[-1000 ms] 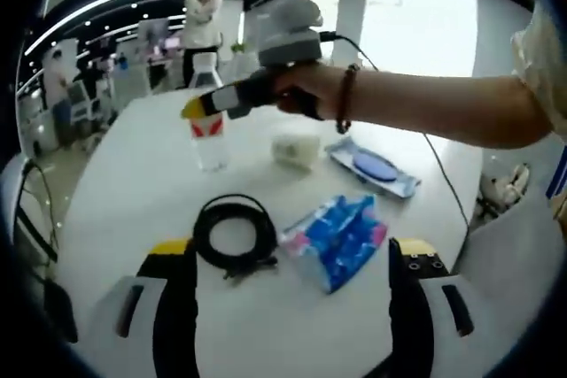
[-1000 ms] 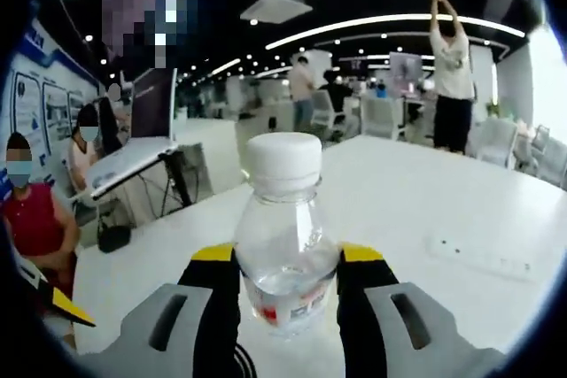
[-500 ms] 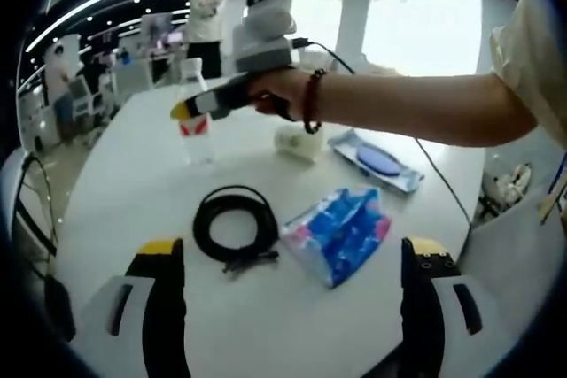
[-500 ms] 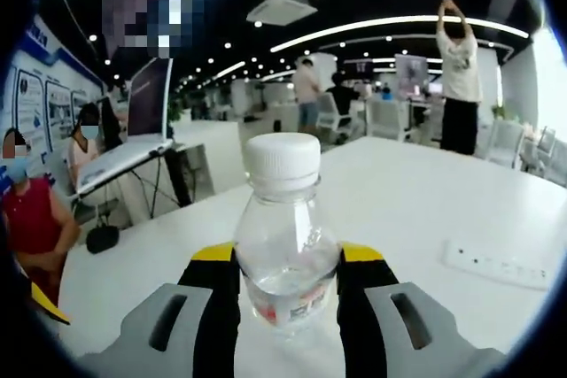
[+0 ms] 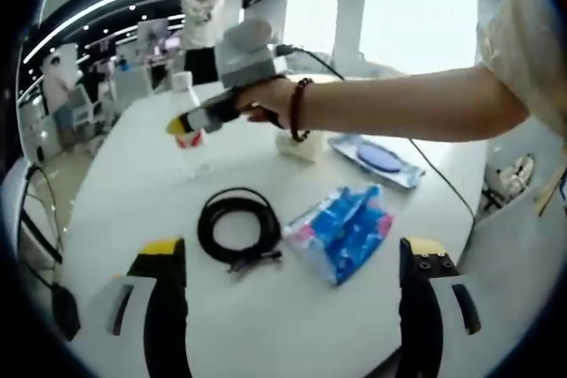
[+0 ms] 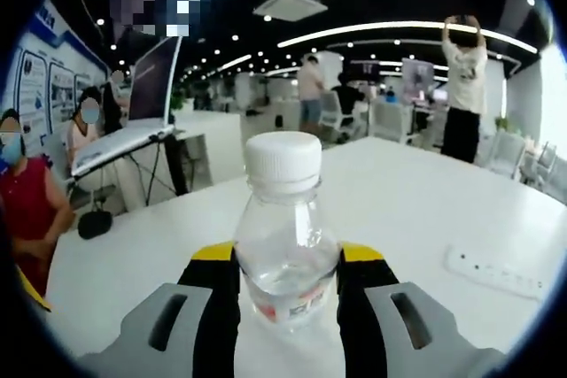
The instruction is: Arrange the tabletop items into an orderly group along one side of the table until the central work area is clear of visible clutter.
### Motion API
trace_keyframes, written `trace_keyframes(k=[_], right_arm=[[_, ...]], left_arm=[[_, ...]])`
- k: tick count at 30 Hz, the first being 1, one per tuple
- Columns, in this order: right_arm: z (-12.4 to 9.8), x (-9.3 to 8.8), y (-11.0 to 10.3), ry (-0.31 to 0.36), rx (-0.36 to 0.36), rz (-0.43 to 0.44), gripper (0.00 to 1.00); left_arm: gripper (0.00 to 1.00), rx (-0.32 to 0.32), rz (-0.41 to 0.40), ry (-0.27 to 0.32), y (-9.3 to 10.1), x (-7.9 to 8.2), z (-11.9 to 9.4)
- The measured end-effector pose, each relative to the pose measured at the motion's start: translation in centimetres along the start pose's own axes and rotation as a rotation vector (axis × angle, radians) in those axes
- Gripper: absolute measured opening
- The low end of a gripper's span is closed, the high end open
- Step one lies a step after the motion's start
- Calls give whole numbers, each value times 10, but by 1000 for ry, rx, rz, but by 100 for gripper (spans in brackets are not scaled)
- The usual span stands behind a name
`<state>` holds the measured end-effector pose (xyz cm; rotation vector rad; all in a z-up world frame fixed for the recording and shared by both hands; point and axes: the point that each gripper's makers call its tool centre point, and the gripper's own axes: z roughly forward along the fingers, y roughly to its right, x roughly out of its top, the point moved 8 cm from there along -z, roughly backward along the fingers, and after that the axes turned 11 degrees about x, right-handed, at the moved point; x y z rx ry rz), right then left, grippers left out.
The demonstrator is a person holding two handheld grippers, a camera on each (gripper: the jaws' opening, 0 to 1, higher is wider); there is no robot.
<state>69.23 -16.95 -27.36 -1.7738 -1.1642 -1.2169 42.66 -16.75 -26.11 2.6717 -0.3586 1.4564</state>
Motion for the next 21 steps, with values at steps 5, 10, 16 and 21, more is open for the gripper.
trace_keyframes(k=[5, 10, 16, 21], right_arm=[[0, -1, 2, 4, 20, -2, 42], [0, -3, 2, 12, 33, -15, 42], [1, -4, 4, 11, 55, -40, 42], [3, -10, 5, -14, 60, -32, 42]], left_arm=[[96, -7, -12, -8, 0, -1, 0], [96, -11, 19, -19, 3, -2, 0], [96, -15, 8, -4, 2, 0, 0], [97, -17, 31, -5, 4, 0, -1]])
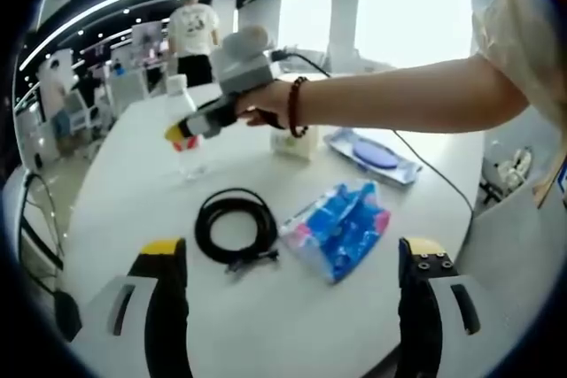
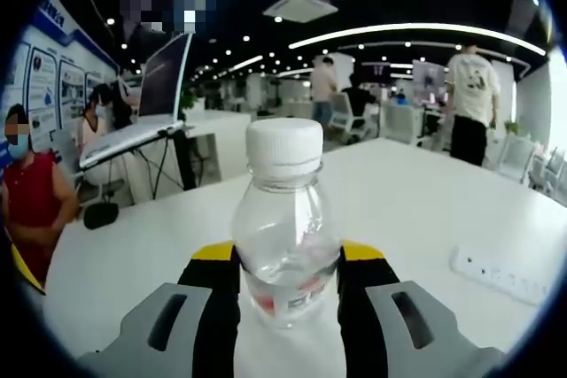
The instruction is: Arrange the tabletop items into an orderly group along one side of the table until the central work area is clear of visible clutter.
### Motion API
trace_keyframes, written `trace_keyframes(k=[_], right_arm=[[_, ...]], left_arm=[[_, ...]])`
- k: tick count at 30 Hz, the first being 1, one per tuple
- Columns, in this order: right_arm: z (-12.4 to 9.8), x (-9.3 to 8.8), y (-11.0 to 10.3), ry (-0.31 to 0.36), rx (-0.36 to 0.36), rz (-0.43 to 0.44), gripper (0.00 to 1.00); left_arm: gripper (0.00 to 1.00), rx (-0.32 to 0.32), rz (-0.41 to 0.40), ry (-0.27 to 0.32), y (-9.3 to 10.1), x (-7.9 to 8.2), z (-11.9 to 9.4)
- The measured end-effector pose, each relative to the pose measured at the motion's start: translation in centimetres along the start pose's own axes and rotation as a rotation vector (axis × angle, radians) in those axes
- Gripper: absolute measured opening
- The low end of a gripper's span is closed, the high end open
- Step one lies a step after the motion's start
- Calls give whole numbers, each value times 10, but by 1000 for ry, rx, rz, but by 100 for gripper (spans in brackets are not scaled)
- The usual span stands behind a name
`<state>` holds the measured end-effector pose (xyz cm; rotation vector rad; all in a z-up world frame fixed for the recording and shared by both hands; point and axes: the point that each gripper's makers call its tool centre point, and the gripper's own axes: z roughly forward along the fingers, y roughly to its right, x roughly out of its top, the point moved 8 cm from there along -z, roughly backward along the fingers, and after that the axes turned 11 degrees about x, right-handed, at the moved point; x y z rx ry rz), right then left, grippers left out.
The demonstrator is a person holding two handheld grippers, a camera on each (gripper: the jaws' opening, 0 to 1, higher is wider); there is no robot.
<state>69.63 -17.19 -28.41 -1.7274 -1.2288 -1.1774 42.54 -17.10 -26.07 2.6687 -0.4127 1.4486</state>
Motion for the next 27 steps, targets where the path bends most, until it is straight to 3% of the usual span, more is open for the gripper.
trace_keyframes(k=[2, 5, 10, 12, 17, 21, 27], right_arm=[[1, -3, 0, -8, -7, 36, 42], [2, -4, -1, -6, -21, 3, 43], [3, -5, 2, 9, -37, 67, 47], [1, -2, 4, 47, -54, 75, 52], [-5, 6, 4, 66, -44, 91, 66], [-14, 13, 0, 100, -53, 127, 82], [-23, 20, -8, 116, -45, 102, 91]], left_arm=[[97, 1, 1, -1, 0, 0, 0], [96, 3, -9, -2, -1, 0, 0], [95, 15, -12, -3, -3, 0, 0], [95, 26, -12, 2, -5, 0, 0], [95, 22, -21, 8, -5, 1, 0], [96, 16, -35, 21, -5, 4, 1], [99, 20, -12, 26, -3, 5, 1]])
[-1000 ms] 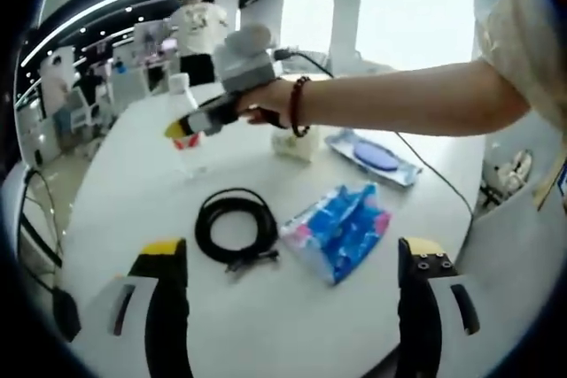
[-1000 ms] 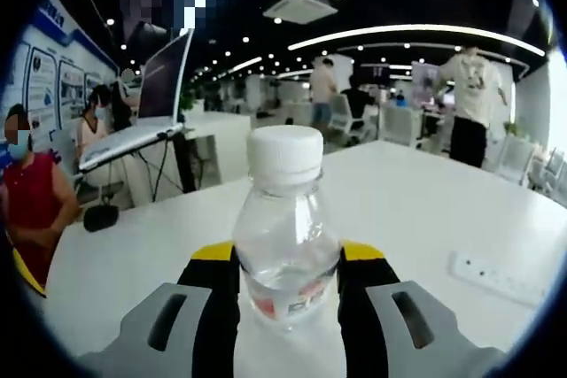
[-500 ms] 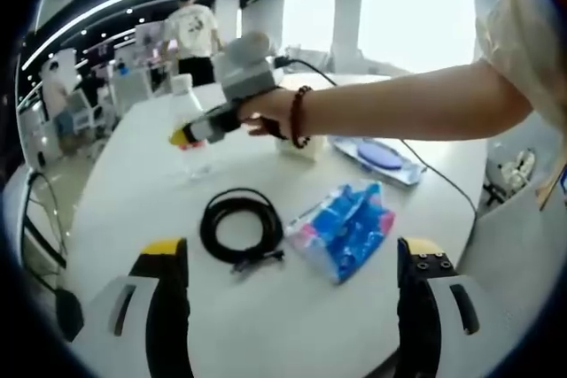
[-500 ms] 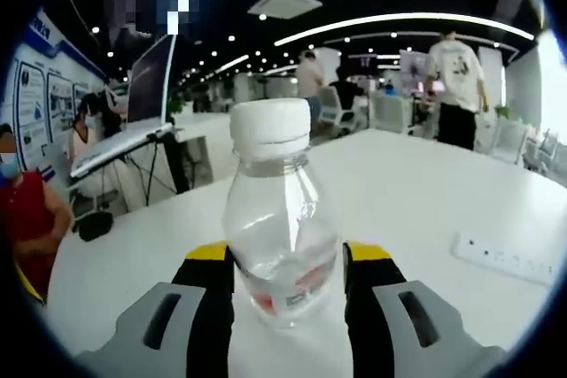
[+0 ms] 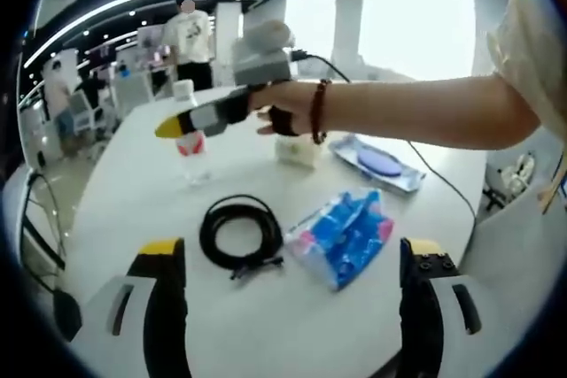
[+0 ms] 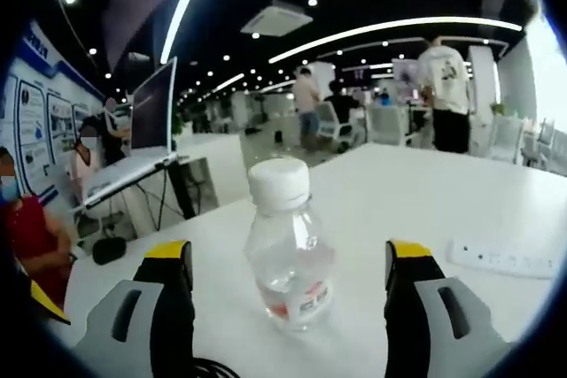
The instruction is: Arrange the tabletop items into an orderly group along one side of the table until the central work area is clear of visible clutter.
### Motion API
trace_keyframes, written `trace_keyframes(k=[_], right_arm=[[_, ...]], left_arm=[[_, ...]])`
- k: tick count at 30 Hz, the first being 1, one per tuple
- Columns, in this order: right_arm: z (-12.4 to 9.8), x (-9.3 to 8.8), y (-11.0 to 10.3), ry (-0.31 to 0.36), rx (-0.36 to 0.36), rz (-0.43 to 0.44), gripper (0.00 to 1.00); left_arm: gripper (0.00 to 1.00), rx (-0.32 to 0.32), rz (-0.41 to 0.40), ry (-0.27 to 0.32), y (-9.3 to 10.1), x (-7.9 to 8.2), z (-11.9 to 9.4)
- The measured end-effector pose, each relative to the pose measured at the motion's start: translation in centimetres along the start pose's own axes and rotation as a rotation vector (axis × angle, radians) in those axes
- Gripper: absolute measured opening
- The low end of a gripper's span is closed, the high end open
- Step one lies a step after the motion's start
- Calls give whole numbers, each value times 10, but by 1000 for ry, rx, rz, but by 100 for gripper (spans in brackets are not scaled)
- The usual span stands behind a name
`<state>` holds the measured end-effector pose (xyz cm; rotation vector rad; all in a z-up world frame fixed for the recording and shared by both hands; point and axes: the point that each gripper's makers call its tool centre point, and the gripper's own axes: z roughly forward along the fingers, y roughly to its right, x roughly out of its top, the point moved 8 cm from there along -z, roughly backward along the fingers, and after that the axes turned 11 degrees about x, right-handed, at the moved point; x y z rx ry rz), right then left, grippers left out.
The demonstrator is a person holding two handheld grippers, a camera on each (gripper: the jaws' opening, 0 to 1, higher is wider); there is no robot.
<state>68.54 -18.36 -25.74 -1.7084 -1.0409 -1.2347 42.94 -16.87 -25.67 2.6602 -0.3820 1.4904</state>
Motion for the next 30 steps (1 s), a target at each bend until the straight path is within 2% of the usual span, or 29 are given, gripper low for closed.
trace_keyframes(k=[5, 11, 19, 22, 25, 30], right_arm=[[-8, 2, -2, 5, 1, 22, 100], [-27, -2, -7, -9, -25, 35, 100], [-65, -6, -8, -1, -76, 73, 99], [-74, -7, -9, 3, -83, 96, 100], [-82, -8, -11, 6, -97, 104, 99], [-96, -9, -13, 2, -112, 106, 99]], left_arm=[[99, 0, 11, 1, 1, 1, 0], [99, -6, 7, 7, 2, 3, 0], [99, -17, 19, 32, 5, 7, -2], [99, -17, 31, 19, 5, 6, -1], [99, -24, 34, 40, 7, 9, -2], [99, -26, 48, 32, 9, 8, -1]])
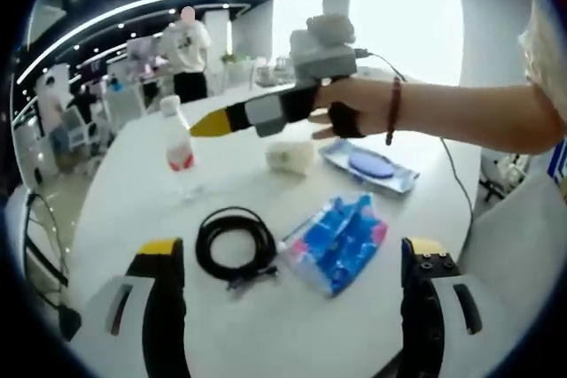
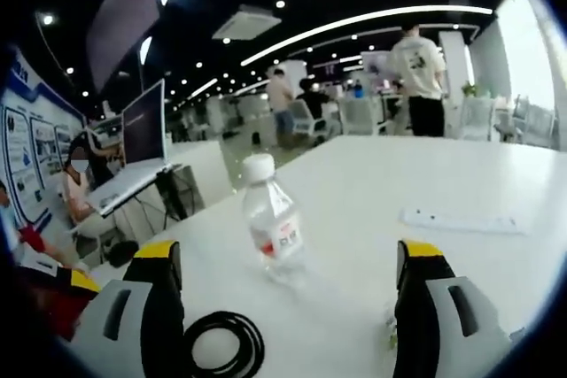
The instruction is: Arrange the tabletop items into an orderly group along one side of the table until the central work area is clear of visible clutter.
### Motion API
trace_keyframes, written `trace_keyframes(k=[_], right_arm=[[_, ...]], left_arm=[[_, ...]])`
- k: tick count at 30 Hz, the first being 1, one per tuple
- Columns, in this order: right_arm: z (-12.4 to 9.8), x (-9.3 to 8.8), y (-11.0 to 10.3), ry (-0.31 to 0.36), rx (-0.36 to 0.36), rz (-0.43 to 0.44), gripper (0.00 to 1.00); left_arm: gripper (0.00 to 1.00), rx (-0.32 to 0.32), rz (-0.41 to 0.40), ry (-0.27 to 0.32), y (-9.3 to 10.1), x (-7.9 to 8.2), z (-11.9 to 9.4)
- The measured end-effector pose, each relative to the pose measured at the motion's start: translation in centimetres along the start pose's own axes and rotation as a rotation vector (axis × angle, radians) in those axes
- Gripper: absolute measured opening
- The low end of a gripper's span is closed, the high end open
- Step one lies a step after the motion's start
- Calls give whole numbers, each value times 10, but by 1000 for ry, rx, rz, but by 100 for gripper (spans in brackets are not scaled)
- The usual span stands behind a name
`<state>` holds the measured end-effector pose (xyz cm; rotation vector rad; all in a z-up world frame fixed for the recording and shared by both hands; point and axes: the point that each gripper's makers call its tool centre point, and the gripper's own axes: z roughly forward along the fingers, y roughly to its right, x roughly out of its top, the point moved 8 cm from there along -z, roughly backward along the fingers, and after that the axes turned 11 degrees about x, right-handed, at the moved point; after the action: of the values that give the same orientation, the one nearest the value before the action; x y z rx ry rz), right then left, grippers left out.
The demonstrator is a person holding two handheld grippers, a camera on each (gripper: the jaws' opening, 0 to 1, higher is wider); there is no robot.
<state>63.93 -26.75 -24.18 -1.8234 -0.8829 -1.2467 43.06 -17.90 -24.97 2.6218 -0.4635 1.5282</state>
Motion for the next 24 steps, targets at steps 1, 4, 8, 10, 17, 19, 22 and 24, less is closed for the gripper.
trace_keyframes(k=[1, 4, 8, 10, 17, 19, 22, 24], right_arm=[[-4, 0, 1, 3, -9, 1, 99], [-18, 0, 2, 10, -28, 30, 99], [-33, -3, 3, 9, -44, 26, 99], [-41, -3, 4, 9, -59, 35, 99], [-65, -6, 6, 20, -98, 61, 99], [-70, -9, 8, 18, -112, 77, 99], [-79, -18, 14, 11, -128, 123, 99], [-82, -23, 15, -2, -131, 129, 99]], left_arm=[[99, -3, 3, 1, 0, 0, 0], [99, -16, 0, 5, 2, 1, 1], [99, -18, 0, 8, 3, 2, 1], [99, -21, 11, 7, 4, 2, 1], [98, -17, 2, 13, 3, 2, 1], [98, -18, 2, 13, 3, 2, 0], [98, -14, -1, 21, 3, 3, 0], [98, -15, -1, 20, 4, 3, 0]])
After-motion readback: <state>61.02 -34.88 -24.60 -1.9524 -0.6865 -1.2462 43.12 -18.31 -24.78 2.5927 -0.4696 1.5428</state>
